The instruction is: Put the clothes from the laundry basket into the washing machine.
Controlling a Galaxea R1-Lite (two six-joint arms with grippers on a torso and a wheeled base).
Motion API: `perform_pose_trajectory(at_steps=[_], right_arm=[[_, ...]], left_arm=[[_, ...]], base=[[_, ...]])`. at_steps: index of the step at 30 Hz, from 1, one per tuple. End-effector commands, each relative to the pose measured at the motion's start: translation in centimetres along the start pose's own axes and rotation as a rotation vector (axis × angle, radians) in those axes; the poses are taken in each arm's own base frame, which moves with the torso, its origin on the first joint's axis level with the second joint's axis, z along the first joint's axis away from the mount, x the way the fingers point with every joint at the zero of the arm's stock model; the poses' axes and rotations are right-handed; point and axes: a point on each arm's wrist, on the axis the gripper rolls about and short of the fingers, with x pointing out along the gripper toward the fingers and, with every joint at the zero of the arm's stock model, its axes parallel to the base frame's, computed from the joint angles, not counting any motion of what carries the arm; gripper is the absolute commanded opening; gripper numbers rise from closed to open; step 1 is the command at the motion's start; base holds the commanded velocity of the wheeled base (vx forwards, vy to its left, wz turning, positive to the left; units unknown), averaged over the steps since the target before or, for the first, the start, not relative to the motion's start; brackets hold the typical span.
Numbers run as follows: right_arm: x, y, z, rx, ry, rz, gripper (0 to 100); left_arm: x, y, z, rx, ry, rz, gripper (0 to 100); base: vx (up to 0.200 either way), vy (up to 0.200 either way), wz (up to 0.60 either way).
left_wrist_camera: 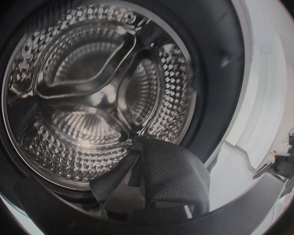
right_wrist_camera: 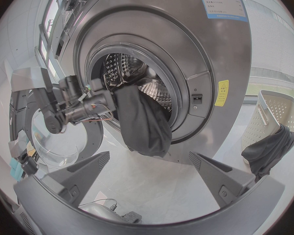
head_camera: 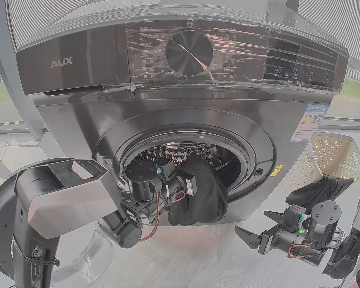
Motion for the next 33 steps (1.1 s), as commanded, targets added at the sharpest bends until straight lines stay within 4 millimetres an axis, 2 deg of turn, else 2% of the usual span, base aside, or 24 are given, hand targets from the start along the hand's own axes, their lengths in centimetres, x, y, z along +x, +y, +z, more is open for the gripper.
perform_pose_trajectory(at_steps=[1, 6, 16, 23, 26, 27, 33], right_arm=[[-0.3, 0.1, 0.3, 0.001, -0.017, 0.009, 100], [-0.2, 0.4, 0.1, -0.002, -0.007, 0.022, 100], [-0.2, 0.5, 0.1, 0.000, -0.006, 0.023, 100], [-0.2, 0.5, 0.1, -0.002, -0.004, 0.022, 100], [-0.2, 0.5, 0.1, -0.002, -0.004, 0.022, 100], [-0.2, 0.5, 0.1, -0.002, -0.004, 0.022, 100], [-0.2, 0.5, 0.0, -0.002, -0.004, 0.024, 100]], left_arm=[[2.5, 2.5, -1.8, 0.001, 0.051, 0.066, 0], [4.4, 2.4, -1.2, 0.001, 0.065, 0.067, 0], [8.3, 2.5, -2.6, 0.003, 0.100, 0.072, 0], [11.6, 3.5, -3.3, 0.013, 0.064, 0.177, 0], [12.5, 4.2, -2.8, 0.024, 0.030, 0.215, 0], [13.1, 5.0, -2.2, 0.026, 0.009, 0.252, 0], [14.0, 6.0, -1.3, 0.024, -0.027, 0.318, 0]], base=[[0.000, 0.000, 0.00], [0.000, 0.000, 0.00], [0.000, 0.000, 0.00], [0.000, 0.000, 0.00], [0.000, 0.000, 0.00], [0.000, 0.000, 0.00], [0.000, 0.000, 0.00]])
